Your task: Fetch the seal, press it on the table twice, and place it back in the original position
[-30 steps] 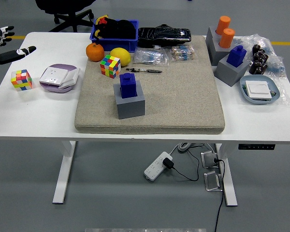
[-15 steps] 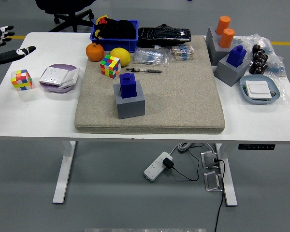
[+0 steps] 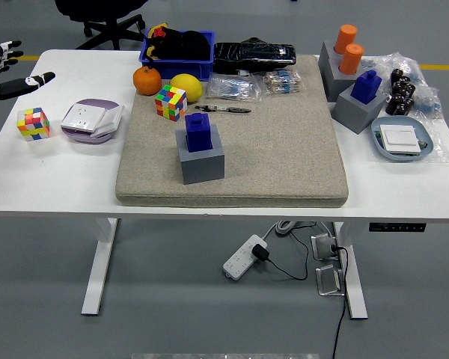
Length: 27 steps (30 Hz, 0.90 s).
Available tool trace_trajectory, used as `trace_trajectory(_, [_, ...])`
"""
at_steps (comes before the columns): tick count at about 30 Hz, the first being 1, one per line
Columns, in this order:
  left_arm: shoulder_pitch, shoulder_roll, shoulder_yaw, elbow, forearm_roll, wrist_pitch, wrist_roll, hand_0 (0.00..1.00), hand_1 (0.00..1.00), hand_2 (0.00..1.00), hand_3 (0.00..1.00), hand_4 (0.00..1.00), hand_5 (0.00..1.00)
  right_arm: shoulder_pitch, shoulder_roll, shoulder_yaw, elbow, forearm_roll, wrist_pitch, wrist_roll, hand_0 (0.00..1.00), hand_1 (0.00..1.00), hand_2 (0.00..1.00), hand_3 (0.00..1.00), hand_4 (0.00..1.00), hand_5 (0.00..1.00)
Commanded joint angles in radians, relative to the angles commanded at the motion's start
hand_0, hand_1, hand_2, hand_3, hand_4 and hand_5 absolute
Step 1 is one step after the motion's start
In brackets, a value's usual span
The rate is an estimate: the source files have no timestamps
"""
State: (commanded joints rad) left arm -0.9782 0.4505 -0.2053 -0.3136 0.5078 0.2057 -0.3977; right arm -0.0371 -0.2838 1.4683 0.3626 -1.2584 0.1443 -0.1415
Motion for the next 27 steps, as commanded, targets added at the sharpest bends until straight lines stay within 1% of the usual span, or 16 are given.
trace_trajectory(27, [0.007, 0.0, 0.004, 0.0, 0.0, -0.001, 0.001, 0.868, 0.878, 0.88, 0.918, 0.967, 0.408, -0.006, -0.001, -0.004, 0.0, 0.001, 0.0, -0.001, 0.835, 0.731, 0.7, 0.713, 0.747, 0.517])
